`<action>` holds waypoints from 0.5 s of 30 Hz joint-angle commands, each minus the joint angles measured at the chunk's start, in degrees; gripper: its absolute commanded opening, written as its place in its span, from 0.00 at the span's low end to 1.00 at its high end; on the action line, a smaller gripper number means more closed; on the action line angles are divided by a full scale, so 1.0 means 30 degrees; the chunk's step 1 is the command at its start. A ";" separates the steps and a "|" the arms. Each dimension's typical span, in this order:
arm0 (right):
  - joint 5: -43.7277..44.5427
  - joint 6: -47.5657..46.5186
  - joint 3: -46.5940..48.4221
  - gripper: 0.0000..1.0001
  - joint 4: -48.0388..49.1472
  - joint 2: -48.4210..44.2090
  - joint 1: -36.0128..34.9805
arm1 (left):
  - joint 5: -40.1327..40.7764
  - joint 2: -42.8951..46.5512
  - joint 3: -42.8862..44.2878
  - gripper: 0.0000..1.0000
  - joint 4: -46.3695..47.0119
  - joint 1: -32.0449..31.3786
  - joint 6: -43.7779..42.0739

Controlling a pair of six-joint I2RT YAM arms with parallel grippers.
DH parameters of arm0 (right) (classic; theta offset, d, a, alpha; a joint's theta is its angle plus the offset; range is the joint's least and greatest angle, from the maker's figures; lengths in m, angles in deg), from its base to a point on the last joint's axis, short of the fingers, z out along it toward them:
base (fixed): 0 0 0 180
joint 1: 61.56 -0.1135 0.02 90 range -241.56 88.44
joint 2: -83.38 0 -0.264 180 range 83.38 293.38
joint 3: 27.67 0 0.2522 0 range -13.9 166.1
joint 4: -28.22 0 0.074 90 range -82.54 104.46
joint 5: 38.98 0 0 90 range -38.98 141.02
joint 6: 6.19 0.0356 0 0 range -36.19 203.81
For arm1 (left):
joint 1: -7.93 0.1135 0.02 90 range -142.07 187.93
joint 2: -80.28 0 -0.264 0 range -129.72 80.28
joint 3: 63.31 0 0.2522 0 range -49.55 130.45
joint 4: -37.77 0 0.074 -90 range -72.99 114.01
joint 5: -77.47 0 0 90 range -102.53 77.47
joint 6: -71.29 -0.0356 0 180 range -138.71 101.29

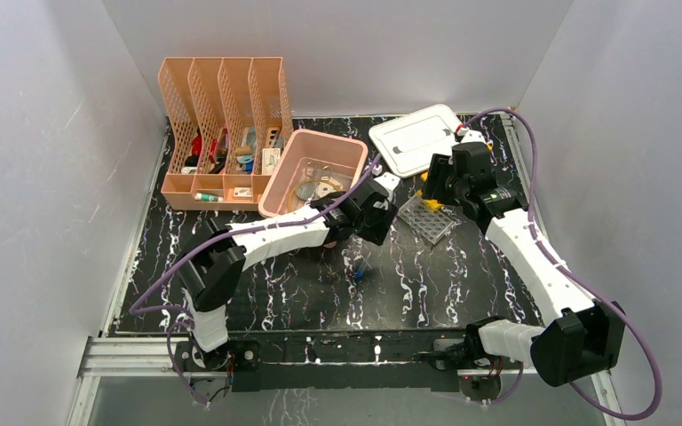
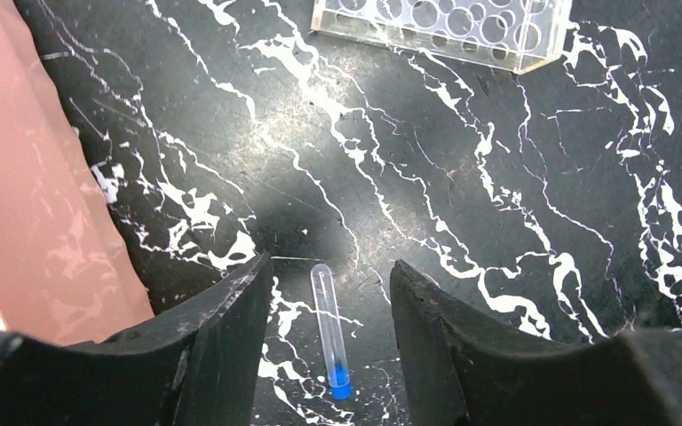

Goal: Organize the chemistry lab equipment

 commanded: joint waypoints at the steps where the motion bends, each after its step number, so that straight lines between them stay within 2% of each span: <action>1: -0.0031 -0.0392 0.0036 0.64 0.0540 -0.0866 0.0267 | -0.0413 -0.0827 0.1942 0.50 -0.2687 -0.0044 -0.2147; 4: -0.0041 -0.0425 -0.0066 0.64 0.0503 -0.0937 0.0341 | -0.0655 -0.1834 0.2812 0.49 -0.4520 -0.0045 -0.1895; 10: -0.0011 -0.0470 0.0029 0.64 0.0451 -0.0954 0.0387 | -0.1828 -0.2140 0.1597 0.50 -0.4116 -0.0037 -0.0330; 15: -0.0283 -0.0465 0.0179 0.64 0.0371 -0.0793 0.0416 | -0.1880 -0.2045 0.0475 0.47 -0.3471 -0.0036 0.0051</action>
